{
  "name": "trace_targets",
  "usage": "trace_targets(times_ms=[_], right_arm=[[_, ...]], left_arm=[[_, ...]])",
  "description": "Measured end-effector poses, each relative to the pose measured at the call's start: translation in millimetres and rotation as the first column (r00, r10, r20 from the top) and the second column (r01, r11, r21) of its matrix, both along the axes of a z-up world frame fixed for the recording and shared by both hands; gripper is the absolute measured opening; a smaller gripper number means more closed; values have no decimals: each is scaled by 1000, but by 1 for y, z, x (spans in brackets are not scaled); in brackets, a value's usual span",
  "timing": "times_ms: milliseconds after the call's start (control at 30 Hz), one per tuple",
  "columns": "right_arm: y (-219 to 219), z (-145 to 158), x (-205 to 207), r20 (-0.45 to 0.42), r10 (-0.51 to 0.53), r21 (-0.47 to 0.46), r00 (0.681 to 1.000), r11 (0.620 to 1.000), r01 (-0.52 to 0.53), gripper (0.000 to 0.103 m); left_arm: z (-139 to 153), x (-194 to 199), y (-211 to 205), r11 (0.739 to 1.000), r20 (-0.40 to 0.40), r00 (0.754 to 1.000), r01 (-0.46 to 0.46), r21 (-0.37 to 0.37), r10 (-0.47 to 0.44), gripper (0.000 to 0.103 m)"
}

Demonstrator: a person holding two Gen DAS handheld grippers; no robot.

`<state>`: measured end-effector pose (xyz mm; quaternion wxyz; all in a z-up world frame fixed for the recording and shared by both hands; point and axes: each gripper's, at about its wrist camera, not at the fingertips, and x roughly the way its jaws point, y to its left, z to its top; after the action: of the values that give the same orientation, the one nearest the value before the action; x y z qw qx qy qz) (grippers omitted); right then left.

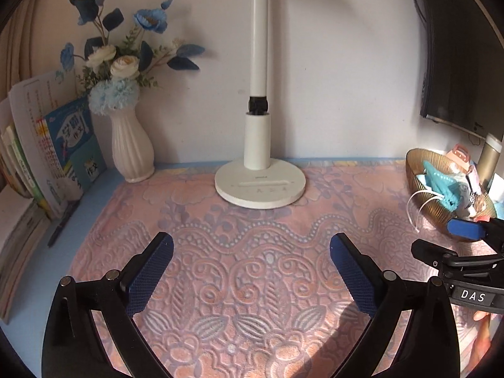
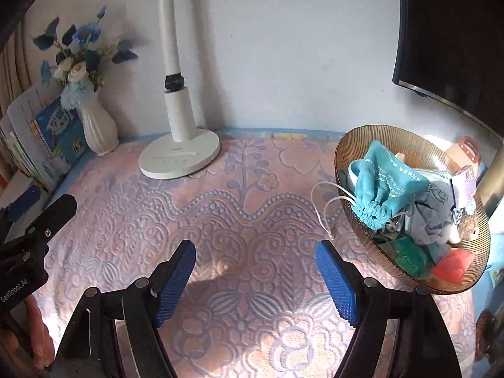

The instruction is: Organize soft objects

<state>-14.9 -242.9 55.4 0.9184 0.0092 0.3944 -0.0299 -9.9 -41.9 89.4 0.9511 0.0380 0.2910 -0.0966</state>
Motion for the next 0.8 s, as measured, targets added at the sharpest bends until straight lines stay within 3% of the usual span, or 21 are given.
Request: trace_targets(times_ms=[67, 167, 300, 400, 500, 633, 800], right_arm=[[4, -16, 4, -17, 17, -23, 1000, 1000, -17, 77], [0, -37, 8, -34, 28, 24, 999, 999, -27, 77], [4, -63, 9, -36, 27, 28, 999, 999, -26, 79], [9, -65, 9, -47, 15, -14, 999, 1000, -16, 81], [14, -60, 4, -6, 28, -41, 1000, 999, -28, 96], [24, -61, 4, -3, 56, -86, 998, 995, -56, 99], [25, -63, 6, -19, 57, -89, 998, 994, -59, 99]], left_arm=[[-24, 9, -4, 1000, -38, 999, -9, 9, 9, 100], [-49, 7, -9, 999, -27, 999, -24, 34, 25, 100], [-48, -1, -15, 997, 2, 1000, -3, 74, 2, 102], [-55, 9, -17, 996, -56, 998, 7, 87, -2, 102], [-59, 17, -9, 999, -104, 995, 6, 39, -2, 102], [-62, 24, 2, 1000, -148, 989, -19, -19, 16, 102], [-63, 23, 4, 999, -151, 988, -20, -32, 15, 102]])
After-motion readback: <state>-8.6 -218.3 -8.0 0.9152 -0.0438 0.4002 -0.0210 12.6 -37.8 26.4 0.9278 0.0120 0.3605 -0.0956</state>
